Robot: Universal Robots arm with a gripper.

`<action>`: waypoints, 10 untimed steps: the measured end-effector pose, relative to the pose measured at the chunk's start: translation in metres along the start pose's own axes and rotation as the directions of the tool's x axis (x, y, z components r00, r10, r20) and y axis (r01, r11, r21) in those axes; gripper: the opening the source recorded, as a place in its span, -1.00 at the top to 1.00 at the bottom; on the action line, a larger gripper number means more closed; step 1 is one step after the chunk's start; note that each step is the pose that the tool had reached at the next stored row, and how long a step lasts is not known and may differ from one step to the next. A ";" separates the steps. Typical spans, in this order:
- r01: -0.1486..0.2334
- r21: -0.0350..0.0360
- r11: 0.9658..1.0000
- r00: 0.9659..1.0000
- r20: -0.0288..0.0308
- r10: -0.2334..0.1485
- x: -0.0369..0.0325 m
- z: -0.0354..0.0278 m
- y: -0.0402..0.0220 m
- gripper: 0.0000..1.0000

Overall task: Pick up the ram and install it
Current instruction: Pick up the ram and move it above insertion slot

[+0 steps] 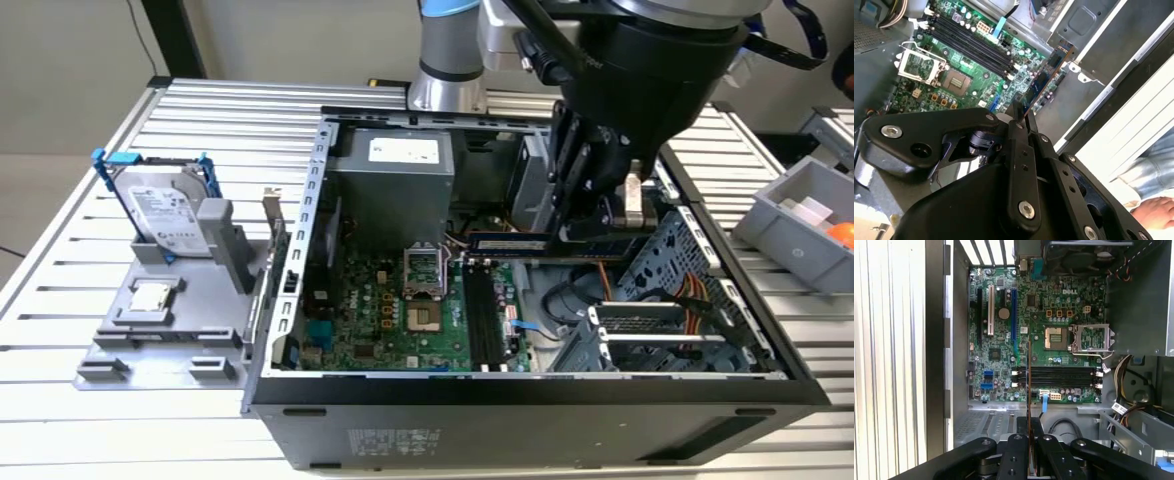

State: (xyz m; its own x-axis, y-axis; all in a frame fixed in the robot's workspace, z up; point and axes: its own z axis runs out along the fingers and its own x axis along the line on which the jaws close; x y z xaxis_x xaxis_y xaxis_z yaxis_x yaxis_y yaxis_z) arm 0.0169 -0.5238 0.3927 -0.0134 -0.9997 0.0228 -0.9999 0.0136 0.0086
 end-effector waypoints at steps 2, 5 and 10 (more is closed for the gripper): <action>0.000 0.000 1.000 1.000 0.000 0.000 0.0000 0.0000 -0.0013 1.00; 0.000 0.000 1.000 1.000 0.000 0.000 0.0000 0.0000 -0.0027 1.00; 0.000 0.000 1.000 1.000 0.000 0.000 -0.0001 0.0000 -0.0043 1.00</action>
State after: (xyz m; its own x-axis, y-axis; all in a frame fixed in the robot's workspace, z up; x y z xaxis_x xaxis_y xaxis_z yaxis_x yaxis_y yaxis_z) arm 0.0211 -0.5238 0.3927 -0.0134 -0.9997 0.0228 -0.9999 0.0136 0.0086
